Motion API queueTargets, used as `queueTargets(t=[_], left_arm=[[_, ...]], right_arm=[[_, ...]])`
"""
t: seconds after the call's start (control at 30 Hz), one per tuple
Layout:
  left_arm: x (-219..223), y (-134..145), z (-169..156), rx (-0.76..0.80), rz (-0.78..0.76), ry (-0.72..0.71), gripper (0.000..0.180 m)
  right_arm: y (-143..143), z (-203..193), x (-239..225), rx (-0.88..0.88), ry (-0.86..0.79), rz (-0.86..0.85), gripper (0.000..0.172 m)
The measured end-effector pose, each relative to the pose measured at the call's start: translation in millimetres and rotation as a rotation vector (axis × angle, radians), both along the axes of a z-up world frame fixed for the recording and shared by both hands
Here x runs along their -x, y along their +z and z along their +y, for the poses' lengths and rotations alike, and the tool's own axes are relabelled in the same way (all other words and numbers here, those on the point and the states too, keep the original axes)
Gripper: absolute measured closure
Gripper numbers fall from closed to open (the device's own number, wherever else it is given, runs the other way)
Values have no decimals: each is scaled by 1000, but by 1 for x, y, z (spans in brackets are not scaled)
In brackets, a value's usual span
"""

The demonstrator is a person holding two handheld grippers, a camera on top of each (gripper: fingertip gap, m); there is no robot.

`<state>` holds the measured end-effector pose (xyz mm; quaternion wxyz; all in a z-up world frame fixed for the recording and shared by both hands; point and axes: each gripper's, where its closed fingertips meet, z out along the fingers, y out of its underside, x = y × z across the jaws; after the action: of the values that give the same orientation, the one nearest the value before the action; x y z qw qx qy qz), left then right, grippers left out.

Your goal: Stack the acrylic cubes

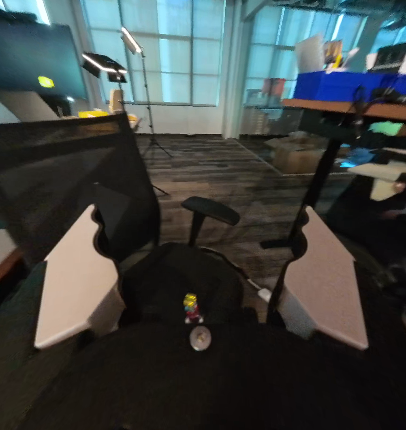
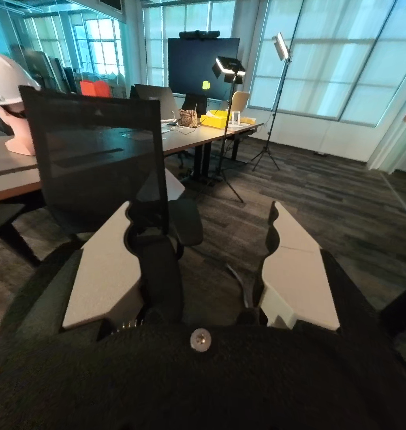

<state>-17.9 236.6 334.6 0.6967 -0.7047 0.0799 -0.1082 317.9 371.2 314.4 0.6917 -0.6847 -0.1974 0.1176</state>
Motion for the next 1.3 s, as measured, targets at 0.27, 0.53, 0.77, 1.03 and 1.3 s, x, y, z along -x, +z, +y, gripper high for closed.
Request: queueTargets(t=[0.27,0.53,0.77,1.03,1.3], left_arm=[[-63,50,81,-94,-252,-13,60],[-101,37,126,13,-108,69,108],[-120,43,252,17,-60,63,170],[-100,30,313,177,-71,176,180],[-10,3,325,286,198,746,180]], right_arm=[[23,95,-23,-78,92,-54,62],[41,263,9,-166,129,86,64],[64,387,67,-216,195,88,66],[18,497,98,-147,184,46,68],[-31,611,205,-95,462,-58,72]])
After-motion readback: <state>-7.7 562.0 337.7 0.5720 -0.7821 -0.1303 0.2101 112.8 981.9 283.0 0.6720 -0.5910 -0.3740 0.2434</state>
